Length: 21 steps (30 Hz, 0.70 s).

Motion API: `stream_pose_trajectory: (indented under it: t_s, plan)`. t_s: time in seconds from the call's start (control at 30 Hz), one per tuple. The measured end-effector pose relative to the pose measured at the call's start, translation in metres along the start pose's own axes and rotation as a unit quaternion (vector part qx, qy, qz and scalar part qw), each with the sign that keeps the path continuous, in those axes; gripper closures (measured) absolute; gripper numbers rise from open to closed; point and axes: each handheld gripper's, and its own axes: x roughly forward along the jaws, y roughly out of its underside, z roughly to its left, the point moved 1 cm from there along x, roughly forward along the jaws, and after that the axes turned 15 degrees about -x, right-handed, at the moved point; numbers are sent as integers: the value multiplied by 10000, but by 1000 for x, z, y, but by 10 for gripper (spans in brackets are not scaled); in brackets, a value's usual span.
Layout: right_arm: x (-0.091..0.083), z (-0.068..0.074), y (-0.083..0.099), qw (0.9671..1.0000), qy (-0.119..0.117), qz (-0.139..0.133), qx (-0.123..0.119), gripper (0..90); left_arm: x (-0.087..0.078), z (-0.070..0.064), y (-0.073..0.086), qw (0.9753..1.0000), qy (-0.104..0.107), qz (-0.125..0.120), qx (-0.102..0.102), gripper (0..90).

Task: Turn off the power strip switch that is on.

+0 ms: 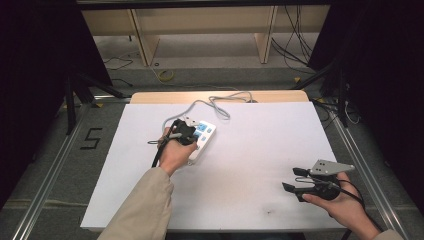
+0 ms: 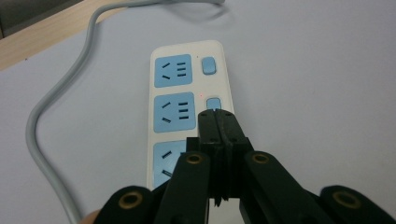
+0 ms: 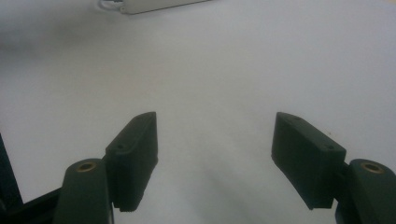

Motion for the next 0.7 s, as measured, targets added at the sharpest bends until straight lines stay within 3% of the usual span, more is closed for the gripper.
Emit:
stream_pose_trajectory:
  t_s: [0.17,0.7]
  plan:
    - [0,0,1,10000,-13,12,15,320,5,-4,-3,10000,48,43,-71,899]
    - [0,1,1,10000,-49,19,28,319,19,-14,-15,9997,92,228,-10,899]
